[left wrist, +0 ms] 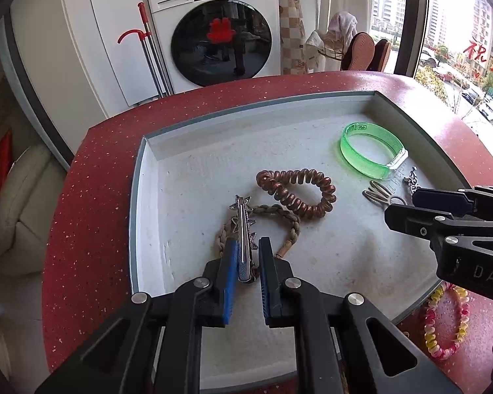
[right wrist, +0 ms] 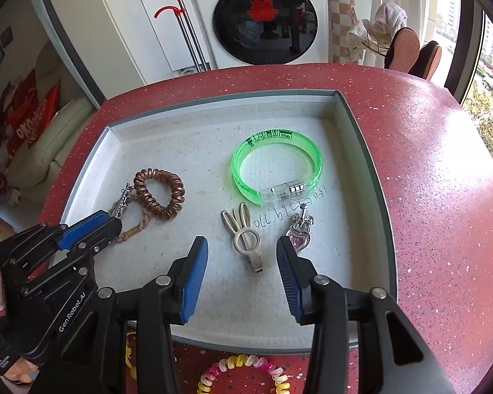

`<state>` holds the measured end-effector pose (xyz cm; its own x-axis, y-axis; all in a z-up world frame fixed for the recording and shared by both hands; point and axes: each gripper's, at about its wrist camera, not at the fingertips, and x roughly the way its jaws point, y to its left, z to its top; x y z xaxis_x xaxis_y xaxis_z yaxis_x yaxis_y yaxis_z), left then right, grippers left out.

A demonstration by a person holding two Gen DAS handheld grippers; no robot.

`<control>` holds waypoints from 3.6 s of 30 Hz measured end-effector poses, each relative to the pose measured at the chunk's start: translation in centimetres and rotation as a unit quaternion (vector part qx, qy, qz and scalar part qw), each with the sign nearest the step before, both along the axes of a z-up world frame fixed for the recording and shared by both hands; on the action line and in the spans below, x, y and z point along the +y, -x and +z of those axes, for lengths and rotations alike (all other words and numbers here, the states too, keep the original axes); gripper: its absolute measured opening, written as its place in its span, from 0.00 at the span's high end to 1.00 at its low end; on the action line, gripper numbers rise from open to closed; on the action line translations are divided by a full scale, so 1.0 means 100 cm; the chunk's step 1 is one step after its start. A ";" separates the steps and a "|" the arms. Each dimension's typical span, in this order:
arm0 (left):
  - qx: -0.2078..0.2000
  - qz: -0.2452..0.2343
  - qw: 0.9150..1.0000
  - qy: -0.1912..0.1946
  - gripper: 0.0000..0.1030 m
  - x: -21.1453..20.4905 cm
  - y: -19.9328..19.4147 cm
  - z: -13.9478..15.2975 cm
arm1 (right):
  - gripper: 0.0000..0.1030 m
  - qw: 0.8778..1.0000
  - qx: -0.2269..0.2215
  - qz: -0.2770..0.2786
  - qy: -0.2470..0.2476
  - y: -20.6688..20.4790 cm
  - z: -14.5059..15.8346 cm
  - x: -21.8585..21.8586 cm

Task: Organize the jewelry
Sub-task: 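Open both tools to release the barrette and bunny clip in the tray, then move the left tool to the heart pendant while the right tool approaches the beaded bracelet, then grasp the silver heart pendant with the left tool while the right tool grasps the pink-yellow beaded bracelet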

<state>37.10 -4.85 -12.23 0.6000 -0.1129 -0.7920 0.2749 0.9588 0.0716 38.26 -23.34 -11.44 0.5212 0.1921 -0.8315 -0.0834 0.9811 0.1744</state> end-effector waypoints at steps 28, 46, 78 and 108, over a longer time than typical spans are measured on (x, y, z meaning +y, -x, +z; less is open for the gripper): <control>-0.040 0.032 0.998 0.031 0.51 0.018 0.027 0.035 | 0.40 0.999 -0.028 -0.022 -0.035 0.049 0.036 -0.009; -0.066 0.065 0.995 0.041 0.00 0.035 0.091 0.050 | 0.14 0.995 -0.081 -0.033 -0.057 0.106 0.059 -0.027; 0.012 0.055 0.998 0.042 0.00 0.031 0.165 0.001 | 0.14 1.000 -0.006 -0.030 -0.003 0.144 0.004 -0.043; 0.030 0.029 0.999 0.027 0.33 0.006 0.161 -0.015 | 0.79 0.995 -0.007 0.010 0.097 0.120 -0.019 -0.003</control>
<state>21.01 -4.27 -13.74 0.5589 -0.1222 -0.8202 0.2211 0.9752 0.0054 26.28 -23.69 -13.36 0.5302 0.0380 -0.8470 -0.1035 0.9944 -0.0201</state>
